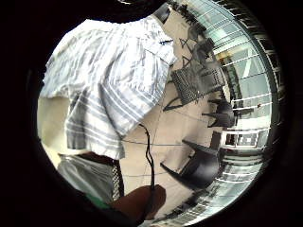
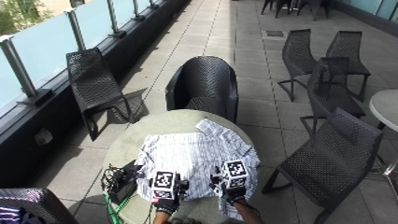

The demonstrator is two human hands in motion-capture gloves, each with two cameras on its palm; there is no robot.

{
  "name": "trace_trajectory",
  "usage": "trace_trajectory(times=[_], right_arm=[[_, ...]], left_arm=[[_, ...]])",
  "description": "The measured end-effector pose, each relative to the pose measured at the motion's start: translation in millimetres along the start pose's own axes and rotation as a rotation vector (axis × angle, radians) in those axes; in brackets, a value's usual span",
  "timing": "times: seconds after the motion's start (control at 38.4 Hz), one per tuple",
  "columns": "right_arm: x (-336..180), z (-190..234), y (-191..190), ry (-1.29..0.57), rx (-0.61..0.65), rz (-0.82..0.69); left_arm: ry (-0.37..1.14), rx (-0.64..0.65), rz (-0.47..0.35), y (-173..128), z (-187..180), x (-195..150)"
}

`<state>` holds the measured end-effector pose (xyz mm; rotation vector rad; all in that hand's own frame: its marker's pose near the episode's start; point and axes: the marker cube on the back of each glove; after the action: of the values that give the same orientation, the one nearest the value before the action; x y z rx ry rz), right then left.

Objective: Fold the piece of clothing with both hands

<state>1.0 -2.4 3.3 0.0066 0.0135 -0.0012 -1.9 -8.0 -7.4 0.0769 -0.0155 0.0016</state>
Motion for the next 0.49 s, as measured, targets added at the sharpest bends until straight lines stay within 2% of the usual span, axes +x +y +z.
trace_trajectory(times=[0.08, 0.21, 0.49], right_arm=[[0, 2, -1, 0.014, 0.007, -0.003], [0, 3, -5, 0.033, 0.031, -0.014], [-1, 1, -9, 0.053, 0.073, -0.022]], left_arm=[[-0.039, 0.102, -0.002, -14, -3, -7], [0.046, -0.093, -0.006, 10, 1, 2], [0.065, -0.134, 0.002, 14, 5, 1]])
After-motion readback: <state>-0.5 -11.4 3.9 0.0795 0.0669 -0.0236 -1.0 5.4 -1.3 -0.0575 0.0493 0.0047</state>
